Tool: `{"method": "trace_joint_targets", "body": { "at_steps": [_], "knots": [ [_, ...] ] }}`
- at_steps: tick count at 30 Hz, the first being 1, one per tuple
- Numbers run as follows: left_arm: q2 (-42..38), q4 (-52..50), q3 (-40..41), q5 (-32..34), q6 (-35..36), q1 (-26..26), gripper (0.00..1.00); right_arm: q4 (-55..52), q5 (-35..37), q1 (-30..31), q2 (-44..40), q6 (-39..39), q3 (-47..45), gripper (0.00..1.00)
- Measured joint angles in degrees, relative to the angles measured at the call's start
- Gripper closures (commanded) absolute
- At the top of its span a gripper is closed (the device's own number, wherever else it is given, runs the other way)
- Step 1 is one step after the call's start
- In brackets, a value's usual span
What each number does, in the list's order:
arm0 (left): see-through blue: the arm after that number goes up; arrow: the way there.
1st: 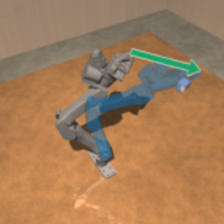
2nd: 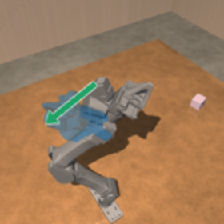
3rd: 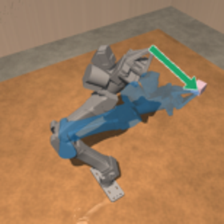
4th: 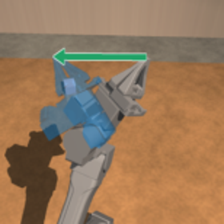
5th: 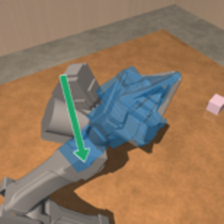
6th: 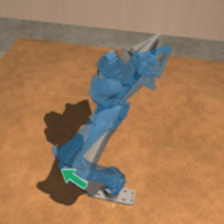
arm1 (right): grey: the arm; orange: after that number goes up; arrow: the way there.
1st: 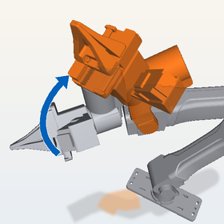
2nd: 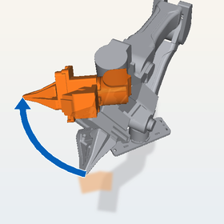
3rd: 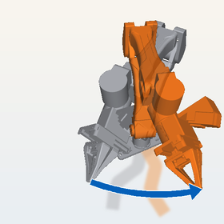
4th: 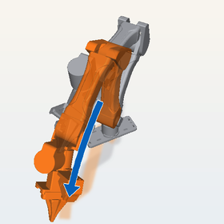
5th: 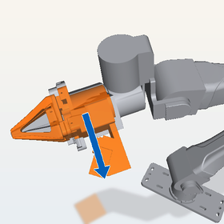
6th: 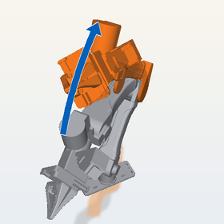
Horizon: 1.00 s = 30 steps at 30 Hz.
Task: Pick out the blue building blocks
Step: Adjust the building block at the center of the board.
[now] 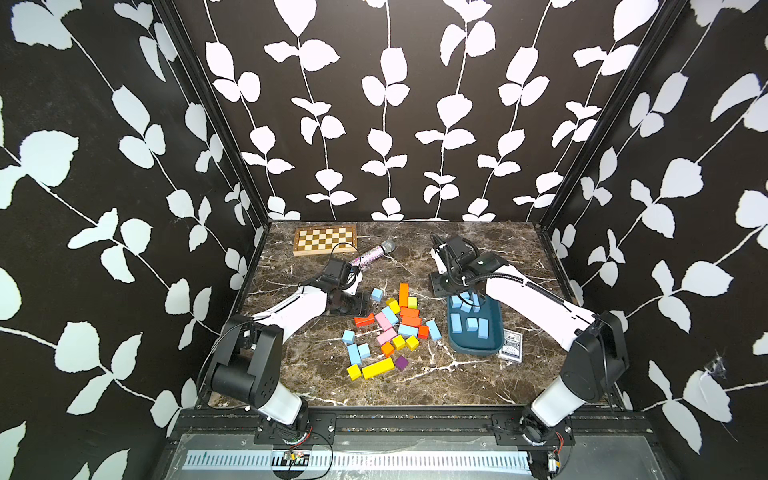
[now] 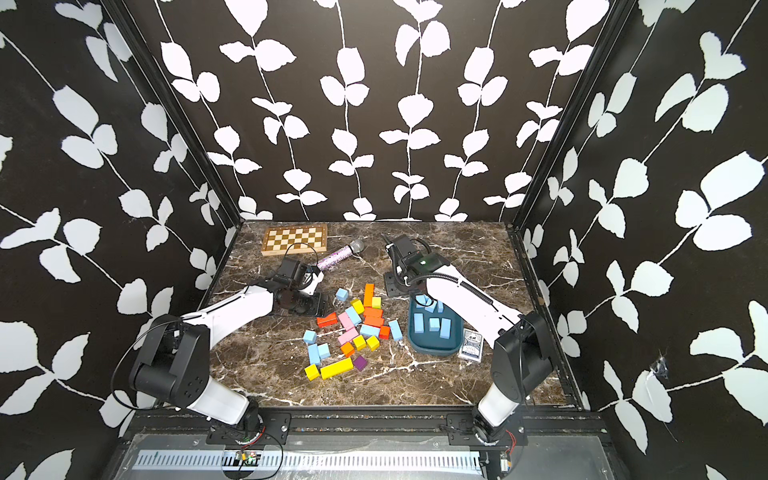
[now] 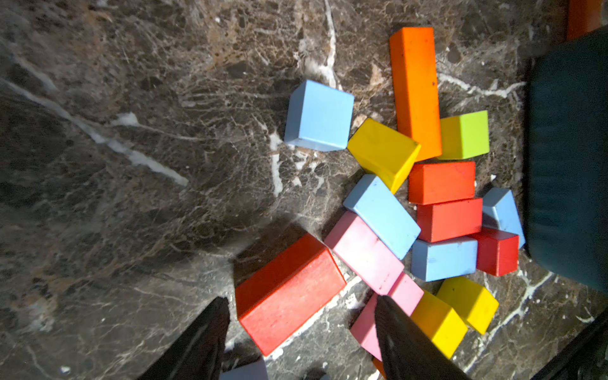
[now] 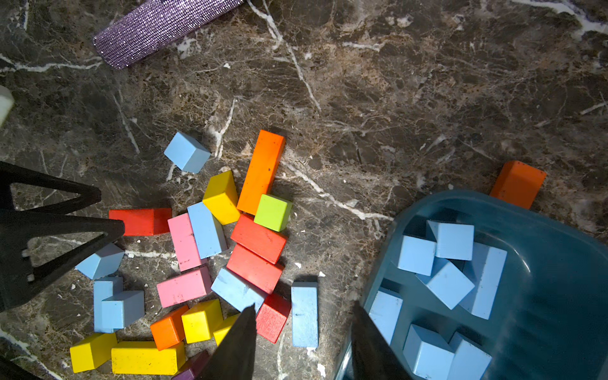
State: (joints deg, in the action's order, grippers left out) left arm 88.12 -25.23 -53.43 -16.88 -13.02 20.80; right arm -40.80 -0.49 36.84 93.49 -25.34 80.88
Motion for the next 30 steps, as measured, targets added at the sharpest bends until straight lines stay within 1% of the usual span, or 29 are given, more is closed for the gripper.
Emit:
{"method": "trace_joint_targets", "body": {
  "at_steps": [3,6,10,14,19,23,30],
  "knots": [
    [0.7,-0.4,-0.6,0.2,0.7,0.0,0.29,1.0,0.0,0.0,0.0,-0.3,-0.4,0.54],
    [2.0,-1.5,-2.1,0.6,3.3,0.0,0.31,3.0,-0.2,0.3,-0.4,-1.3,-2.3,0.54],
    [3.3,-4.7,-5.4,1.9,9.7,0.1,0.32,5.8,-0.4,0.3,-3.1,-3.1,-7.3,0.54],
    [5.2,-8.7,-9.4,5.3,17.6,1.3,0.31,7.4,-0.6,0.3,-5.1,-4.7,-10.7,0.54],
    [8.8,-11.6,-11.5,9.6,26.6,4.5,0.31,9.0,-0.9,0.3,-5.3,-5.7,-11.8,0.54],
    [12.6,-13.5,-13.1,12.3,32.3,6.6,0.34,9.3,-0.9,0.3,-5.7,-6.0,-12.3,0.54],
    [16.7,-14.3,-16.3,15.6,40.4,7.8,0.37,10.0,-0.8,0.3,-6.3,-6.2,-12.3,0.54]
  ]
}}
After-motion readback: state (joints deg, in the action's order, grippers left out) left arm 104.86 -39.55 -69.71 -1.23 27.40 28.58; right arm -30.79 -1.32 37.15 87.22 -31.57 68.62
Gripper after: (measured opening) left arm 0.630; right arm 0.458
